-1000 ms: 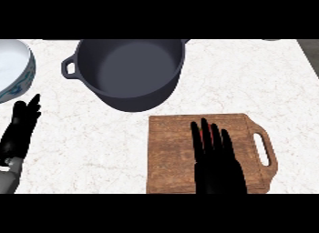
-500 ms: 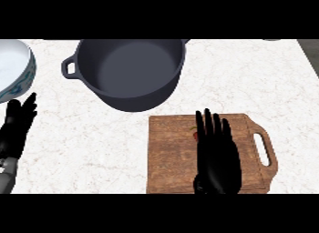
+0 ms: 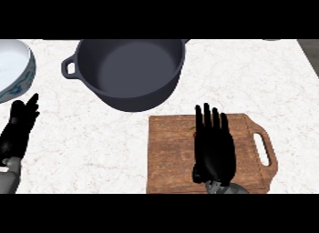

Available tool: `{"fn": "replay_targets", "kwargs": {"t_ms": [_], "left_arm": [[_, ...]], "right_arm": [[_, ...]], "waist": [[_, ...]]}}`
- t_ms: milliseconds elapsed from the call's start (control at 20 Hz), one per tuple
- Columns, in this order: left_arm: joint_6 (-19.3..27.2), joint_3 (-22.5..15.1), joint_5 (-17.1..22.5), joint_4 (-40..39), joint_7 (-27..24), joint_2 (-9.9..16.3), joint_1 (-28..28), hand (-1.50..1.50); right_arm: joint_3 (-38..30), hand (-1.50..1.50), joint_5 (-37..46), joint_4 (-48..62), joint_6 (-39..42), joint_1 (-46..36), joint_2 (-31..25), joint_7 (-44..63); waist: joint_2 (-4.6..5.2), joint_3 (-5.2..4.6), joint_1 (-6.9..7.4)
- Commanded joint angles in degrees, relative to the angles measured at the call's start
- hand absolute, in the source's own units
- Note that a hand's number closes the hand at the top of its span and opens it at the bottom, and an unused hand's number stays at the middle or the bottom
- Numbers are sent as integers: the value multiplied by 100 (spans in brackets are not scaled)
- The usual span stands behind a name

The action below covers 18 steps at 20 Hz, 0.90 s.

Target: Pick the bell pepper from the cutting board and place it in the pot

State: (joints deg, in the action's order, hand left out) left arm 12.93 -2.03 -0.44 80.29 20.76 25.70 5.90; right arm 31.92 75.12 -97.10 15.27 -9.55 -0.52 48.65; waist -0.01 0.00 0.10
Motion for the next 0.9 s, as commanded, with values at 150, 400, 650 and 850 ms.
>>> {"fn": "replay_targets", "kwargs": {"t_ms": [150,400,650,850], "left_arm": [[-177,67,-219,600,702,-123,13,0],[-443,420,-212,20,-173,-242,-172,0],[-360,374,-580,773,189,-509,-559,0],[-591,571,-633,336,54,-533,-185,0]], "right_arm": [[80,-150,-265,951,-543,-329,47,283],[-855,-150,-357,1476,-585,-514,11,-622],[-724,-150,-351,1166,-586,-113,-3,-566],[-913,-150,-560,2025,-897,-814,50,-556]], "waist": [[2,2,30],[10,0,12],[-3,1,12],[3,0,16]]}}
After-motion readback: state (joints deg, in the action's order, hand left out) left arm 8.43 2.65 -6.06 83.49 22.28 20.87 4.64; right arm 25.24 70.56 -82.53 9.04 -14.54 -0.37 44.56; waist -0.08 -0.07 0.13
